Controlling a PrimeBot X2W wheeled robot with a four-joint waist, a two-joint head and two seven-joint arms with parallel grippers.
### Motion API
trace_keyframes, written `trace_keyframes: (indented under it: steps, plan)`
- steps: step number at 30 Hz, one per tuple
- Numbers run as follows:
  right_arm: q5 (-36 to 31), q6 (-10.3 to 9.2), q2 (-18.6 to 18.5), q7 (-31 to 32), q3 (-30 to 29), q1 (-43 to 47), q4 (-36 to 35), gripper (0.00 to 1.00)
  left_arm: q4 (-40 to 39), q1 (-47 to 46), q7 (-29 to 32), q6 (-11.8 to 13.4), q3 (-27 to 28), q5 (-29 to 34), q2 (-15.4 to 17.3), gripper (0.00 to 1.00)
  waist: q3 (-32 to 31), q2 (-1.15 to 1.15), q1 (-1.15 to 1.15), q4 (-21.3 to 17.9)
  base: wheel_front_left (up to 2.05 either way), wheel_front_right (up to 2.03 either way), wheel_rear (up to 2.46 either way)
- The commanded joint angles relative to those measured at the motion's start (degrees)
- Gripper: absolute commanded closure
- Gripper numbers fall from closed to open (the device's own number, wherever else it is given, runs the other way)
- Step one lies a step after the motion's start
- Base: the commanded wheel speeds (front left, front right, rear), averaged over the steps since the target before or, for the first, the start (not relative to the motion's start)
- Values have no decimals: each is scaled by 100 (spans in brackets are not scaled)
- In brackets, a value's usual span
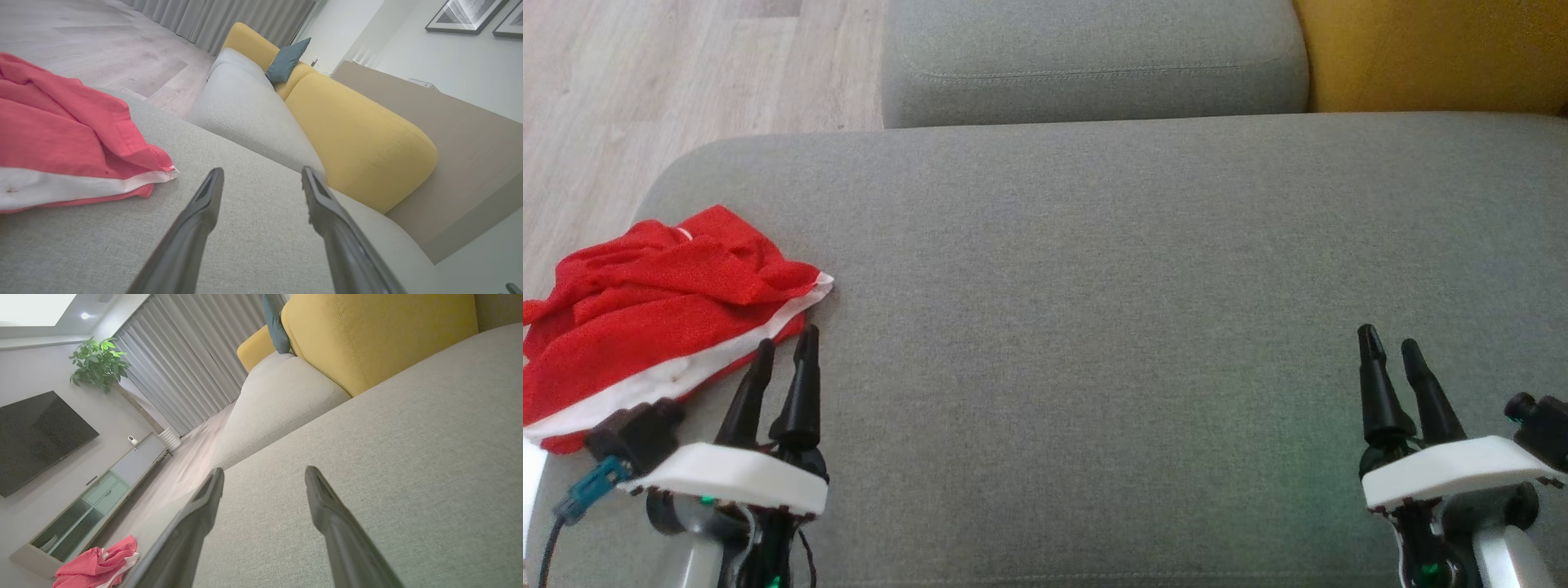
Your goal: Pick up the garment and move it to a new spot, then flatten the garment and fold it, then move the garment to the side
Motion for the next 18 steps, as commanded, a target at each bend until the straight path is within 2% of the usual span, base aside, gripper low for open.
trace_keyframes:
  steps: [1,18]
  plan:
    - [-237,17,-27,-72,83,-134,-268,0,-232,-336,-75,-4,66,222,132,0,-1,0,0,-2,0,0,0]
    - [-1474,20,64,-169,44,28,-348,0,-109,-327,-360,19,-135,1391,185,0,-12,0,0,12,0,0,0]
